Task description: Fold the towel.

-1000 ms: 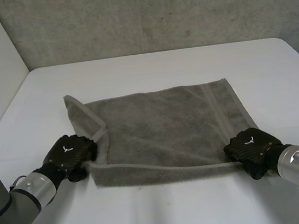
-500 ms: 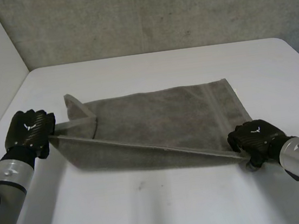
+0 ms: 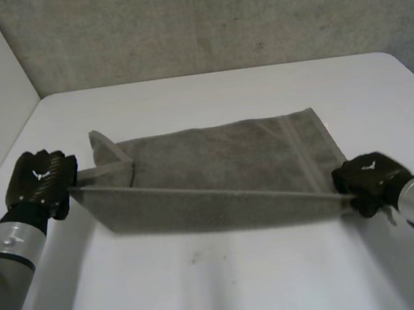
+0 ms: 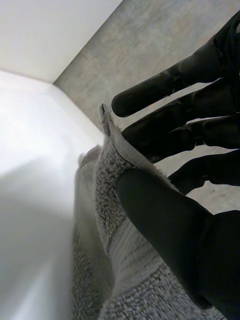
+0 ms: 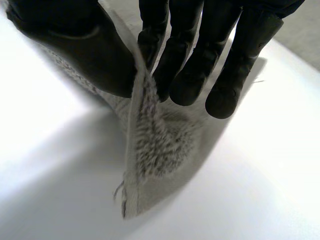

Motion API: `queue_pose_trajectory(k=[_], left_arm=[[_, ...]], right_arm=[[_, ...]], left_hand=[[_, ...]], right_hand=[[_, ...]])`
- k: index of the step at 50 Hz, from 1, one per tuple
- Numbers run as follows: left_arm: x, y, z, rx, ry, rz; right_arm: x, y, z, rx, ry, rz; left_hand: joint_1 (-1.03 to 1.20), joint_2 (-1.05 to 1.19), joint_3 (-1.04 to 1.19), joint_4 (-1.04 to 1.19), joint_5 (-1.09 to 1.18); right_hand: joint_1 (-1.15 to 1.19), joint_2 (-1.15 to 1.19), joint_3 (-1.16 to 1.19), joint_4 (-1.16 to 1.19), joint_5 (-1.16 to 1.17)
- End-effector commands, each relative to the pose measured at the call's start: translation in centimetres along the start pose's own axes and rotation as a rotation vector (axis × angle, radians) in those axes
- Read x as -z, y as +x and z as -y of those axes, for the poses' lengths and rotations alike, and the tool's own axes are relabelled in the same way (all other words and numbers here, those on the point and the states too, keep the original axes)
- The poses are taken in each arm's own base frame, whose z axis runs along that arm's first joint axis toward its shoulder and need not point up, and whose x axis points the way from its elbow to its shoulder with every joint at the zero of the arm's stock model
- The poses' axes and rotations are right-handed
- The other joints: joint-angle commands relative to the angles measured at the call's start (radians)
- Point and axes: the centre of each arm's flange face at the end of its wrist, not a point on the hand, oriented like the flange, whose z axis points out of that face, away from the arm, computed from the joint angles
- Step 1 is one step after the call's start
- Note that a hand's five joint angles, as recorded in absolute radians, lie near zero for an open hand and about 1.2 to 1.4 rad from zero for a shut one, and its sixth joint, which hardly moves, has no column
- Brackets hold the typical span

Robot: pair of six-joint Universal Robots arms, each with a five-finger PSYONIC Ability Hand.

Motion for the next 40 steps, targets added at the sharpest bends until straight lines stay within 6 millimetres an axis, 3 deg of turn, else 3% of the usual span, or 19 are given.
queue_pose_trajectory(k=[1,2,3,5,8,10,12,16,19,24,27,29,30,32,35,37,38,39,40], left_arm=[[1.6,-2.0,4.9,-0.031,0.108,0.059],[2.2,-2.6,6.6,-0.039,0.140,0.078],[2.2,-2.6,6.6,-0.039,0.141,0.078],[3.7,-4.2,10.5,-0.060,0.213,0.120],[4.5,-4.7,12.2,-0.065,0.234,0.130],[5.5,-5.8,14.9,-0.072,0.259,0.142],[5.6,-6.1,15.7,-0.069,0.249,0.139],[5.4,-6.4,15.8,-0.049,0.154,0.100],[4.7,-6.2,14.9,-0.033,0.094,0.073],[1.0,-4.5,9.1,0.033,-0.145,-0.046],[-0.2,-4.1,7.7,0.047,-0.189,-0.069],[-2.8,-3.3,5.6,0.061,-0.247,-0.113],[-2.8,-3.3,5.6,0.061,-0.247,-0.113],[-5.6,-2.9,4.8,0.052,-0.253,-0.120],[-7.1,-2.9,4.9,0.032,-0.232,-0.106],[-10.1,-4.0,6.9,-0.022,-0.140,-0.045],[-10.1,-4.0,6.9,-0.022,-0.140,-0.045],[-11.5,-5.0,8.9,-0.036,-0.060,0.005],[-12.4,-6.2,11.8,-0.045,0.050,0.061]], right_arm=[[5.2,3.8,7.6,0.097,0.208,-0.167],[5.2,3.8,7.6,0.098,0.208,-0.167],[7.1,4.5,9.6,0.126,0.262,-0.207],[8.8,5.2,11.4,0.148,0.304,-0.245],[11.7,6.1,14.6,0.182,0.359,-0.274],[12.9,6.3,15.8,0.191,0.362,-0.268],[14.8,6.8,17.4,0.221,0.343,-0.269],[15.2,7.0,17.8,0.274,0.284,-0.251],[12.6,7.6,16.5,0.311,0.167,-0.188],[8.5,7.7,14.0,0.329,0.045,-0.082],[6.0,7.2,13.1,0.321,0.006,-0.031],[4.6,6.8,12.8,0.323,-0.008,-0.006],[3.1,6.5,12.7,0.331,-0.020,-0.001],[1.7,6.3,12.8,0.348,-0.021,-0.011],[-0.9,6.4,14.0,0.397,0.034,-0.081],[-2.0,7.0,15.2,0.422,0.091,-0.146],[-2.7,7.8,16.9,0.452,0.177,-0.231],[-2.8,8.9,19.4,0.479,0.293,-0.339],[-2.8,9.0,19.4,0.479,0.294,-0.340]], left_hand=[[0.206,0.179,0.180,0.179,0.193],[0.206,0.179,0.180,0.179,0.193],[0.206,0.179,0.180,0.179,0.193],[0.206,0.179,0.180,0.179,0.193],[0.206,0.179,0.180,0.179,0.193],[0.206,0.179,0.180,0.179,0.193],[0.206,0.179,0.180,0.179,0.193],[0.206,0.179,0.180,0.179,0.193],[0.206,0.179,0.180,0.179,0.193],[0.206,0.179,0.180,0.179,0.193],[0.206,0.179,0.180,0.179,0.193],[0.206,0.179,0.180,0.179,0.193],[0.206,0.179,0.180,0.179,0.193],[0.206,0.179,0.180,0.179,0.193],[0.206,0.179,0.180,0.179,0.193],[0.206,0.179,0.180,0.179,0.193],[0.206,0.179,0.180,0.179,0.193],[0.206,0.179,0.180,0.179,0.193],[0.206,0.179,0.180,0.179,0.193]], right_hand=[[0.068,0.057,0.061,0.058,0.056],[0.068,0.057,0.061,0.058,0.056],[0.068,0.057,0.061,0.058,0.056],[0.068,0.057,0.061,0.058,0.056],[0.068,0.057,0.061,0.058,0.056],[0.068,0.057,0.061,0.058,0.056],[0.068,0.057,0.061,0.058,0.056],[0.068,0.057,0.061,0.058,0.056],[0.068,0.057,0.061,0.058,0.056],[0.068,0.057,0.061,0.058,0.056],[0.068,0.057,0.061,0.058,0.056],[0.068,0.057,0.061,0.058,0.056],[0.068,0.057,0.061,0.058,0.056],[0.068,0.057,0.061,0.058,0.056],[0.068,0.057,0.061,0.058,0.056],[0.068,0.057,0.061,0.058,0.056],[0.068,0.057,0.061,0.058,0.056],[0.068,0.057,0.061,0.058,0.056],[0.068,0.057,0.061,0.058,0.056]])
